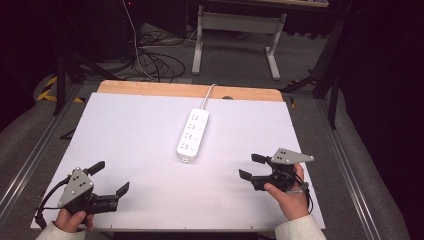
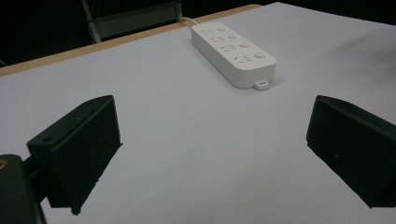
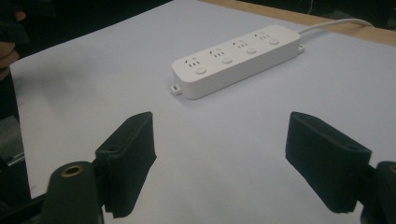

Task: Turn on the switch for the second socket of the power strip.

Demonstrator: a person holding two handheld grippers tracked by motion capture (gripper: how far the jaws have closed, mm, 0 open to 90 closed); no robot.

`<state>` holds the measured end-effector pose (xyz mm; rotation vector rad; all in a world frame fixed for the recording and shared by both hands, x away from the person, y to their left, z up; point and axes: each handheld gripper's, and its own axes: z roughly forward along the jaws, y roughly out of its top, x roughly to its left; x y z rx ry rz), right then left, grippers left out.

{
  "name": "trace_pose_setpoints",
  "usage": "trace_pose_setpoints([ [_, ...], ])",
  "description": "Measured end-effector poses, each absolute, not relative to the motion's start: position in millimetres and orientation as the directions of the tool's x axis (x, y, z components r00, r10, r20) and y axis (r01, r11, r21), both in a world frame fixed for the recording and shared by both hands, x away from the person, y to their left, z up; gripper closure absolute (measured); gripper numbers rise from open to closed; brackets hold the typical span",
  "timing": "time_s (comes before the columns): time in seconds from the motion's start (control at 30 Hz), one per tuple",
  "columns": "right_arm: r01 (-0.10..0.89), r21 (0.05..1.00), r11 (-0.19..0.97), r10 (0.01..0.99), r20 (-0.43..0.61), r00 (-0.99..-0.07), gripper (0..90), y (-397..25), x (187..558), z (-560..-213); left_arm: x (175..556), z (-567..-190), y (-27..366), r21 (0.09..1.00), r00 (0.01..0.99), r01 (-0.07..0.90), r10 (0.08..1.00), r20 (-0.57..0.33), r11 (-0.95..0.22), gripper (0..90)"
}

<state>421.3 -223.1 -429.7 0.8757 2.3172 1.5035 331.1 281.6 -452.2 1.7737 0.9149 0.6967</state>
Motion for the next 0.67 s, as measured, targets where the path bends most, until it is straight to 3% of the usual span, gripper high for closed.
trace_pose_setpoints([
  [0.23, 0.335, 0.89, 0.31, 0.602, 0.088, -0.793, 24.3, -235, 408, -458, 331, -452, 283, 0.936, 0.553, 0.271, 0.832, 0.039, -0.225, 3.3],
  [0.47, 0.383, 0.874, 0.3, 0.623, 0.124, -0.772, 23.8, -247, 396, -481, 332, -452, 283, 0.936, 0.551, 0.274, 0.834, 0.036, -0.221, 3.2],
  [0.67, 0.378, 0.86, 0.344, 0.674, 0.055, -0.737, 23.7, -250, 395, -483, 337, -455, 288, 0.931, 0.554, 0.314, 0.832, -0.021, -0.186, 3.2],
])
